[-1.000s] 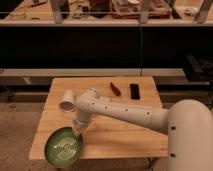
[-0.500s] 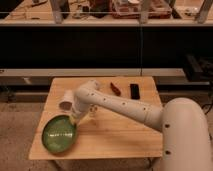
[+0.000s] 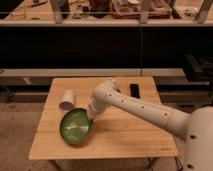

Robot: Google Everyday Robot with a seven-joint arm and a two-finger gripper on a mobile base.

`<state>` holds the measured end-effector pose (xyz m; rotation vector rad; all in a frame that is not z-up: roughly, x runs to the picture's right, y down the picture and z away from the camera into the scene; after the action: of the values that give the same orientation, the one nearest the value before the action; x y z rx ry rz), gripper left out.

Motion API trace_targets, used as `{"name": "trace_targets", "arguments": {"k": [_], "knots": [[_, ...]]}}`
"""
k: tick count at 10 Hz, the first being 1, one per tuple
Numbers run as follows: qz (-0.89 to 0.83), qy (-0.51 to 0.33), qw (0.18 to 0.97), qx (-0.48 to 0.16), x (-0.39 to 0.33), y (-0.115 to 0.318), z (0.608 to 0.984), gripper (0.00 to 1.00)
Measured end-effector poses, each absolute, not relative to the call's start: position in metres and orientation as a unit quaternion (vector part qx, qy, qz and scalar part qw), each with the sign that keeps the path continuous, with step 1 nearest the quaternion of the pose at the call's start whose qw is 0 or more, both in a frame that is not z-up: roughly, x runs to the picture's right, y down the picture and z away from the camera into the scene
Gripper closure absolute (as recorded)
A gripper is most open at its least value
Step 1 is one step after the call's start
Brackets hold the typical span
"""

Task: Drag the ceramic bowl in a circle

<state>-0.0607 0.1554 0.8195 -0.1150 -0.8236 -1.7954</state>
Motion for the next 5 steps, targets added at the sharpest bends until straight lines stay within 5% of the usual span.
{"name": "trace_targets", "arguments": {"k": [5], "knots": [[-0.792,-0.351,0.491,-0.097,-0.031,0.210,0.778,0.86]]}}
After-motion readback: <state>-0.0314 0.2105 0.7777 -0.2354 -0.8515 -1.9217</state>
